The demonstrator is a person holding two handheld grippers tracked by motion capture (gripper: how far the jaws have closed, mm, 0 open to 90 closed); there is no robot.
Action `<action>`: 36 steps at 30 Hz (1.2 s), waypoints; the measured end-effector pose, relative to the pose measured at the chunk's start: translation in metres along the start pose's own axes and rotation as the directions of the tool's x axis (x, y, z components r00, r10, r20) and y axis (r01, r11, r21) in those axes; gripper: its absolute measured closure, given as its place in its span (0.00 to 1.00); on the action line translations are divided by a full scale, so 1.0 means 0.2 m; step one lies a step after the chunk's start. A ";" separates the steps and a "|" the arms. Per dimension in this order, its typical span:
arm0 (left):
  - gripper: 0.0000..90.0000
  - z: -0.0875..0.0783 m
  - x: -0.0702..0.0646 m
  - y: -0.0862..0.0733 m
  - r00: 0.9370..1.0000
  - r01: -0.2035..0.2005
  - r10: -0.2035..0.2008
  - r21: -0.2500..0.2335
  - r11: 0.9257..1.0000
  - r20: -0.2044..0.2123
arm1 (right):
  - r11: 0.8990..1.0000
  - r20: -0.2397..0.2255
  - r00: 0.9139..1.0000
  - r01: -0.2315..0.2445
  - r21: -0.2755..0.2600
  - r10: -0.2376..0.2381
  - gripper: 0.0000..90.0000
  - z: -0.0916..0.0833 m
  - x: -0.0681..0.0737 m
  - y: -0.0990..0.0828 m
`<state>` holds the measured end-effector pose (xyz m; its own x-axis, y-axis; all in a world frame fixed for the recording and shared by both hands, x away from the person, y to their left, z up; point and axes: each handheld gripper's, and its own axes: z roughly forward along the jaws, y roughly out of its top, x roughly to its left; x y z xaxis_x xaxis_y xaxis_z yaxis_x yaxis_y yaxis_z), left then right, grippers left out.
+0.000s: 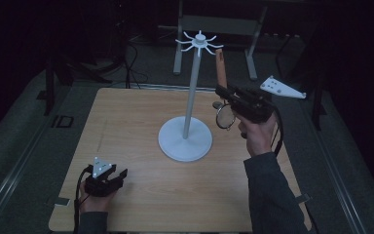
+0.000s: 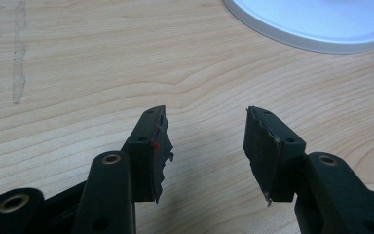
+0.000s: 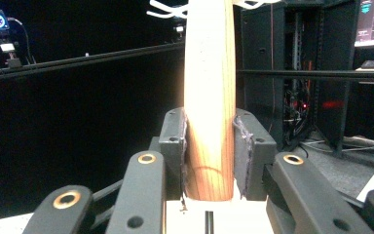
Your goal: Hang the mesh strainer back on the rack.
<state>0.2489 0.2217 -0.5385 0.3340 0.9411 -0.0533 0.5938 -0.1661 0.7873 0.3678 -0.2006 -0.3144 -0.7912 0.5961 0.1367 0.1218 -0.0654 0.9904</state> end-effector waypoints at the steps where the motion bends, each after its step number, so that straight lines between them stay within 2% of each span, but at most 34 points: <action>1: 0.57 0.00 0.00 0.00 1.000 0.000 0.000 0.000 1.000 0.000 | 1.000 -0.001 1.000 0.002 -0.001 -0.002 0.77 0.00 0.00 0.00; 18: 0.57 0.00 0.00 0.00 1.000 0.001 -0.001 -0.001 1.000 -0.001 | 0.999 0.003 1.000 -0.029 0.023 0.029 0.77 0.07 -0.02 -0.01; 36: 0.57 -0.01 0.01 0.00 1.000 0.005 -0.005 -0.004 1.000 -0.002 | 0.999 0.024 0.999 -0.027 0.037 0.026 0.76 0.13 -0.01 0.00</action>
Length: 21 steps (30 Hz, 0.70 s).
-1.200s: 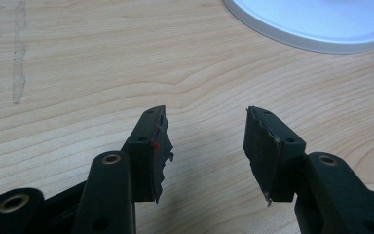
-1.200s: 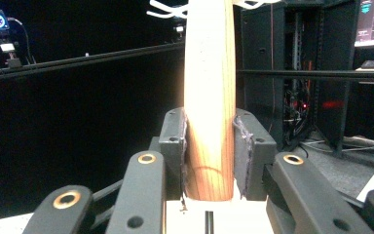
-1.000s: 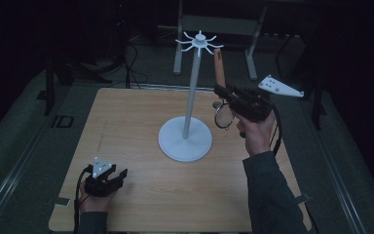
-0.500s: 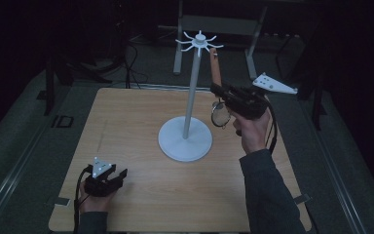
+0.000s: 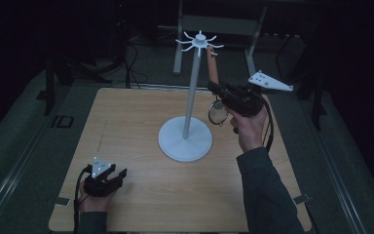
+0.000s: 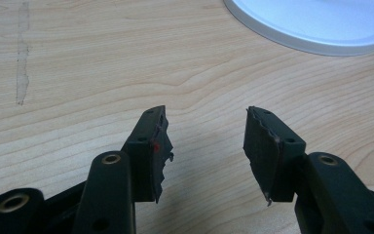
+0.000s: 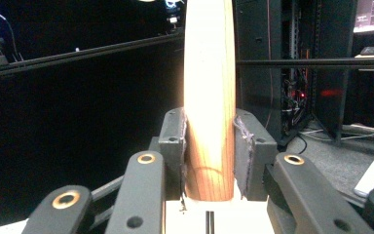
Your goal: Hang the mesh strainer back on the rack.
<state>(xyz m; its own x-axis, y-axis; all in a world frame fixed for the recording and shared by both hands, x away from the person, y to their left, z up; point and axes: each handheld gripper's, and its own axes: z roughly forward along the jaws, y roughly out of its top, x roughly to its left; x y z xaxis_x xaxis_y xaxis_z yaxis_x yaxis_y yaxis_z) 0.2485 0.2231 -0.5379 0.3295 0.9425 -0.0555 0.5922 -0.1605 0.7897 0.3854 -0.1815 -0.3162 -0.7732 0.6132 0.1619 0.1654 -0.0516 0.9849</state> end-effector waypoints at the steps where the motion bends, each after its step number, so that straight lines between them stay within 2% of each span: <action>1: 0.57 0.00 0.00 0.00 1.000 0.000 0.000 0.000 1.000 0.000 | 1.000 0.004 1.000 0.000 0.001 0.000 0.76 0.00 0.00 0.00; 8: 0.57 0.00 0.00 0.00 1.000 0.002 -0.002 -0.002 1.000 0.000 | 1.000 0.038 0.999 0.009 0.006 -0.009 0.62 -0.01 -0.01 -0.02; 16: 0.57 0.00 0.00 0.00 1.000 0.000 0.000 0.000 1.000 -0.002 | 0.997 0.085 0.994 0.057 0.055 -0.062 0.51 -0.03 0.00 -0.03; 21: 0.56 0.00 0.00 0.00 1.000 0.002 -0.002 0.000 1.000 -0.002 | 0.994 0.106 0.991 0.067 0.087 -0.077 0.45 -0.05 -0.01 -0.04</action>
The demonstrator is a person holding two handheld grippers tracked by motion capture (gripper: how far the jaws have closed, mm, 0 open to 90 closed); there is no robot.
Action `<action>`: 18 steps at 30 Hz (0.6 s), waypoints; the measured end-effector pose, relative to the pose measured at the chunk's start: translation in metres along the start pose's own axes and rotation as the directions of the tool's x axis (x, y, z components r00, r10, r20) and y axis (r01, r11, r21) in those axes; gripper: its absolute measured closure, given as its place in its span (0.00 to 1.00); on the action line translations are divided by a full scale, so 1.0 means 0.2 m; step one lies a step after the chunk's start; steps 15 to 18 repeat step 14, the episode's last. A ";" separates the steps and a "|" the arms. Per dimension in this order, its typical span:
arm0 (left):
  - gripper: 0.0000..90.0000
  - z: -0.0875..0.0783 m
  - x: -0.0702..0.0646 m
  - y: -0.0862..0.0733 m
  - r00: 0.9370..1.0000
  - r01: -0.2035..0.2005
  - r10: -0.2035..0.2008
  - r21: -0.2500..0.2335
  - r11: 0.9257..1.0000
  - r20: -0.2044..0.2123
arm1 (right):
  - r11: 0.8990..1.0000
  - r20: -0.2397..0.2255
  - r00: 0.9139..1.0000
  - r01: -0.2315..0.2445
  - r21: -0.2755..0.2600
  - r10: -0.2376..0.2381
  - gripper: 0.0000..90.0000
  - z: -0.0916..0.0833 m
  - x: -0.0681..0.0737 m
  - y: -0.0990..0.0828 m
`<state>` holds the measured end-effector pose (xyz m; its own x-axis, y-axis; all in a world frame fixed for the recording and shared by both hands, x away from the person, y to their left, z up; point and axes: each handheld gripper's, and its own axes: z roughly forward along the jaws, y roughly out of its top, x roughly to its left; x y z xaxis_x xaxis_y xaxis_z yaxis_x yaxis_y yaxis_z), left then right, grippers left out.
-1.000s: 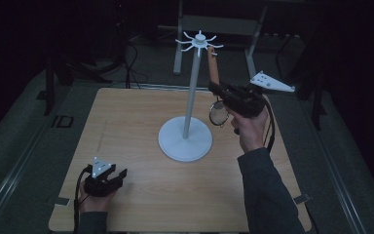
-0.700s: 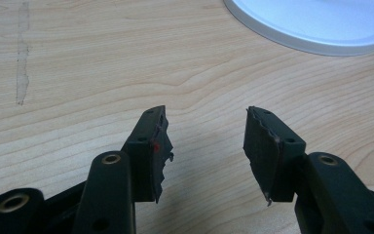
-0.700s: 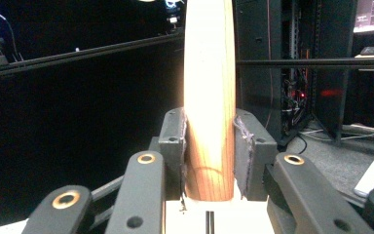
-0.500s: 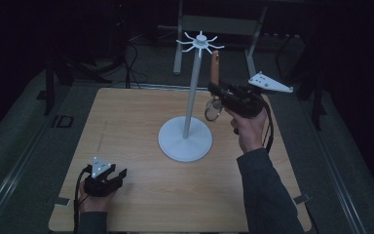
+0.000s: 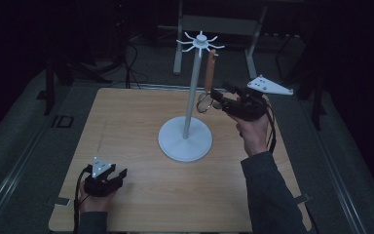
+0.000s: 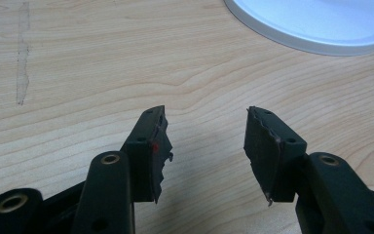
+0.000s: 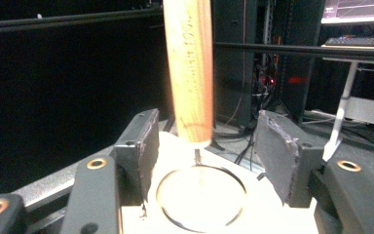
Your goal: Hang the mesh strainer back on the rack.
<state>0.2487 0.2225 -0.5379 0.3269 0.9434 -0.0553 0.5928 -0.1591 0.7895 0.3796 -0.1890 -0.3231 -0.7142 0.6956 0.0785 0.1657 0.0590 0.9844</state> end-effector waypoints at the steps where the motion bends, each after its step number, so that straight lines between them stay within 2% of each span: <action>1: 0.56 0.00 0.00 0.00 1.000 0.000 0.000 0.001 1.000 0.000 | 1.000 0.002 1.000 0.002 0.006 -0.002 0.44 0.00 0.00 0.00; 8: 0.56 0.00 0.00 0.00 1.000 -0.002 0.002 0.000 1.000 -0.001 | 0.997 0.007 1.000 0.021 0.072 -0.022 0.38 0.00 0.01 -0.02; 14: 0.55 0.01 0.00 0.00 1.000 -0.004 0.004 0.005 1.000 -0.002 | 0.989 0.021 0.999 0.032 0.142 -0.036 0.36 -0.02 -0.01 -0.08; 18: 0.55 0.01 0.00 0.00 1.000 -0.004 0.004 0.005 1.000 -0.002 | 0.989 0.021 0.999 0.032 0.142 -0.036 0.36 -0.02 -0.01 -0.08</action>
